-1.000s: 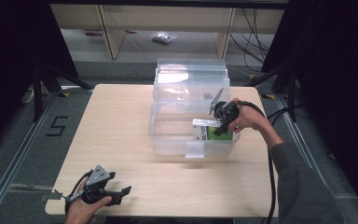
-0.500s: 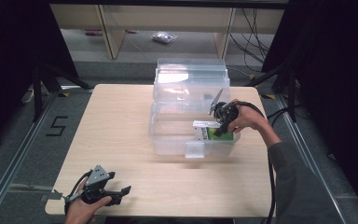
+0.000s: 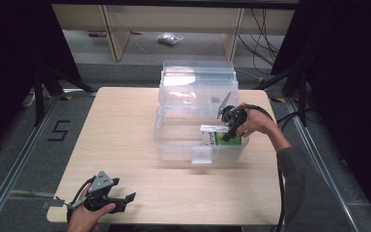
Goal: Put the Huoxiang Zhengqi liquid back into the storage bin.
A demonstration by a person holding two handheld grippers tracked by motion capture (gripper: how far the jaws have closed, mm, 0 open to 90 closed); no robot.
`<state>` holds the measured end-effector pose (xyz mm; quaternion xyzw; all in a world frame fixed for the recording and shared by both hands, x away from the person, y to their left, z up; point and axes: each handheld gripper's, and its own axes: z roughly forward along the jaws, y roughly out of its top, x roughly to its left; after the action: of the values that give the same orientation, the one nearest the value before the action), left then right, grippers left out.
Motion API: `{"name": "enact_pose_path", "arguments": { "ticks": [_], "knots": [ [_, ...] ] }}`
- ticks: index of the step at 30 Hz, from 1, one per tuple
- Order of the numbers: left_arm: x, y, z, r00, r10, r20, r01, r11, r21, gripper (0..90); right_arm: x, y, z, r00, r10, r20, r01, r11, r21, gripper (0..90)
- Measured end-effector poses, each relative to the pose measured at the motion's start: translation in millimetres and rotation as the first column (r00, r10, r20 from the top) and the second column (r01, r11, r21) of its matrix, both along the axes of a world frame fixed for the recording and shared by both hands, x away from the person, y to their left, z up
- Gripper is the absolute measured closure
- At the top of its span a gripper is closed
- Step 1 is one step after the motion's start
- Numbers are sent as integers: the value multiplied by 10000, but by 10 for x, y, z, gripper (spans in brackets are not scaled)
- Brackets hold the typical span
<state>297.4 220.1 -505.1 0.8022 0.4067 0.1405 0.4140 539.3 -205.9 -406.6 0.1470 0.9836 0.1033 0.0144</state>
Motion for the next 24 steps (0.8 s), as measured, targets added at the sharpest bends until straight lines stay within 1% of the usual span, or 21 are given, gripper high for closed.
{"name": "enact_pose_path", "arguments": {
  "ticks": [1,3,5,6,7,8,9,10,12,13,14,15,16,17,18,19,20,21,22,23,24],
  "knots": [
    [-1,0,1,10000,25,13,-25,10000,-45,150,0,0,-2,10000,-76,5,76,10000,-32,631],
    [-5,-25,-15,9995,289,98,-284,9985,-468,150,8,-7,-4,10000,-91,2,91,9999,-63,628],
    [-7,-24,-14,9996,271,83,-267,9987,-433,151,0,-7,7,9997,-250,-3,250,9995,-183,623],
    [-4,5,-1,10000,52,61,-52,10000,-32,150,-4,-8,15,9996,-279,8,279,9995,-155,620],
    [-2,-3,-8,9999,86,113,-84,9999,-148,150,-21,-10,39,9985,-531,-93,530,9986,-92,613],
    [-4,-1,1,10000,84,26,-84,10000,-54,150,-16,-15,61,9991,-433,-39,434,9989,187,616],
    [-3,-3,-1,10000,87,28,-87,9999,-71,151,-22,-20,93,9989,-473,-35,474,9985,282,620],
    [0,-2,-1,10000,41,23,-40,10000,-83,150,-32,-23,115,9989,-458,4,458,9985,304,619],
    [-5,-5,3,9999,118,27,-118,9999,-35,150,-43,-16,131,9988,-480,-24,481,9979,439,599],
    [-5,-5,2,9999,125,25,-125,9999,-51,150,-55,-13,151,9986,-527,12,526,9979,369,597],
    [-4,-4,0,9999,111,23,-111,9999,-80,150,-72,-20,169,9974,-718,-28,718,9963,466,591],
    [-3,-3,-1,10000,89,31,-89,9999,-69,151,-56,-28,182,9985,-533,99,526,9970,567,586],
    [-1,-2,-2,10000,69,24,-69,9999,-89,150,-58,-35,195,9983,-572,136,562,9961,680,582],
    [-4,-28,-13,9996,279,62,-276,9987,-427,150,-69,-42,211,9976,-683,134,671,9946,790,577],
    [-2,-26,-13,9996,276,81,-273,9987,-421,150,-83,-36,227,9966,-812,134,795,9918,997,570],
    [-4,-25,-11,9995,307,93,-303,9987,-404,150,-92,-44,250,9965,-814,197,787,9906,1121,567],
    [-1,-23,-13,9996,272,92,-268,9987,-429,150,-93,-52,267,9974,-660,305,614,9890,1344,564],
    [-1,-20,-11,9996,264,87,-261,9990,-375,150,-100,-59,293,9967,-679,447,607,9875,1457,563],
    [-1,-24,-13,9996,270,91,-266,9988,-419,150,-113,-67,315,9956,-818,456,739,9853,1540,556],
    [-5,-27,-10,9994,332,80,-329,9987,-390,151,-120,-71,331,9943,-911,554,806,9824,1688,543],
    [-1,-4,2,9999,128,56,-128,9999,-50,150,-130,-77,351,9928,-1017,629,887,9792,1826,535]
  ]
}}
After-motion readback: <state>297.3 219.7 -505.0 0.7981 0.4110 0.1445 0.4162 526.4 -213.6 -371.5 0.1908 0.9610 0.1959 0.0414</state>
